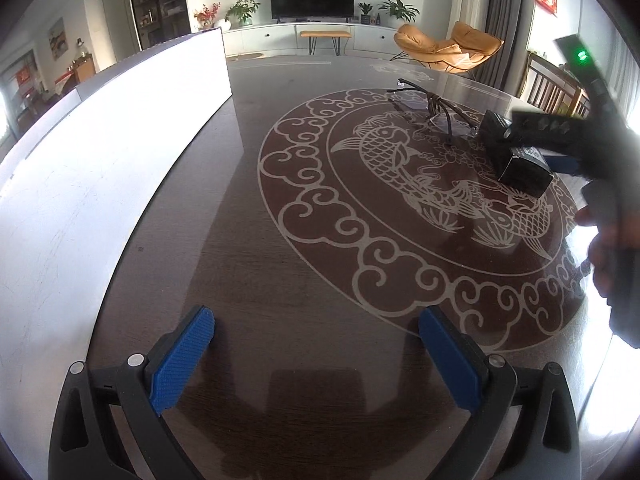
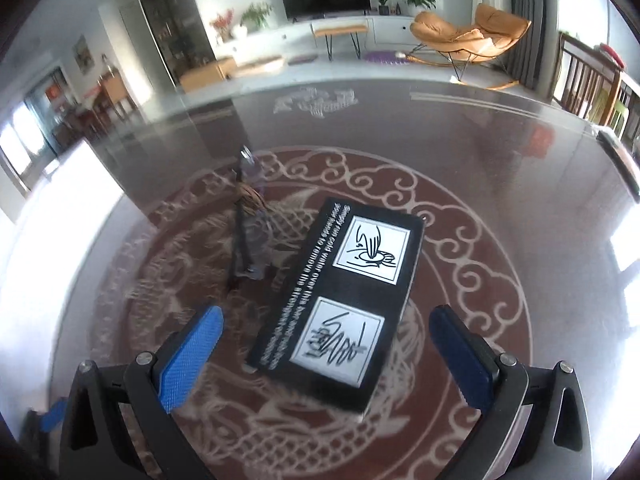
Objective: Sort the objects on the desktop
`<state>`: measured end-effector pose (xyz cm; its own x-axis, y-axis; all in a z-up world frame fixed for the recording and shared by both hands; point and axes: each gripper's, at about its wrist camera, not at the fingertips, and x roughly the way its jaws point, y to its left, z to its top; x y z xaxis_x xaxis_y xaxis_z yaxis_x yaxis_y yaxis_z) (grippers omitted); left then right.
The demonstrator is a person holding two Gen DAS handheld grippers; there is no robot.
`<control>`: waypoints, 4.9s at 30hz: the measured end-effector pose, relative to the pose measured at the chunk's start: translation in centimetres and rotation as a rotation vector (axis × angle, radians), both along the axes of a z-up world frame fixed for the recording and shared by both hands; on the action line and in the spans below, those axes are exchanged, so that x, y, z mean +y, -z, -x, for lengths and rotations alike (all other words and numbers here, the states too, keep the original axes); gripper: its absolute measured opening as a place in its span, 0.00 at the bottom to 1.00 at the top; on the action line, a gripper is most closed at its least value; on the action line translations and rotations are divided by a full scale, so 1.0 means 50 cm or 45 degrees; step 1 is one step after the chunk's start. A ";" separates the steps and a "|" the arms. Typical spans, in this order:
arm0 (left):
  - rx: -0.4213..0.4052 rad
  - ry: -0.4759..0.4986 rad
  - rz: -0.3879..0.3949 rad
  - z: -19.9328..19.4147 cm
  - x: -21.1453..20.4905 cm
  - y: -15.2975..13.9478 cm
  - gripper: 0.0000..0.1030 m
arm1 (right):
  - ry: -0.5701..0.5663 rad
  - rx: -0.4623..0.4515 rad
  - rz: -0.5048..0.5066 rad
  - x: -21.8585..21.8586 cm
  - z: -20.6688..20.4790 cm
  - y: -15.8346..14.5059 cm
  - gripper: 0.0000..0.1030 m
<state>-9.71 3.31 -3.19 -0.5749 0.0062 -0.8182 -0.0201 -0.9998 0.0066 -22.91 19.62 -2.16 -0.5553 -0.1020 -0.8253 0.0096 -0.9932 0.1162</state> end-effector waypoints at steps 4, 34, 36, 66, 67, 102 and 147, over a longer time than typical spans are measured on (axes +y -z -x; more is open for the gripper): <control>0.000 0.000 0.000 0.000 -0.001 0.000 1.00 | -0.007 0.055 -0.068 0.003 -0.008 0.013 0.80; 0.001 -0.001 -0.005 0.002 0.001 0.005 1.00 | -0.694 0.096 -0.175 -0.172 0.076 0.029 0.58; 0.001 -0.001 -0.006 0.001 0.001 0.005 1.00 | -0.757 0.097 -0.156 -0.179 0.024 0.030 0.58; -0.076 -0.104 -0.201 0.267 -0.004 -0.052 1.00 | -0.278 0.064 -0.167 0.058 -0.327 0.046 1.00; -0.091 -0.107 -0.175 0.293 0.003 -0.044 1.00 | -0.278 0.064 -0.167 0.058 -0.327 0.046 1.00; 0.013 0.178 0.005 -0.096 0.056 0.003 0.98 | -0.279 0.062 -0.163 0.063 -0.323 0.045 1.00; 0.031 0.187 -0.010 -0.076 0.040 0.006 1.00 | -0.281 0.062 -0.162 0.063 -0.322 0.045 1.00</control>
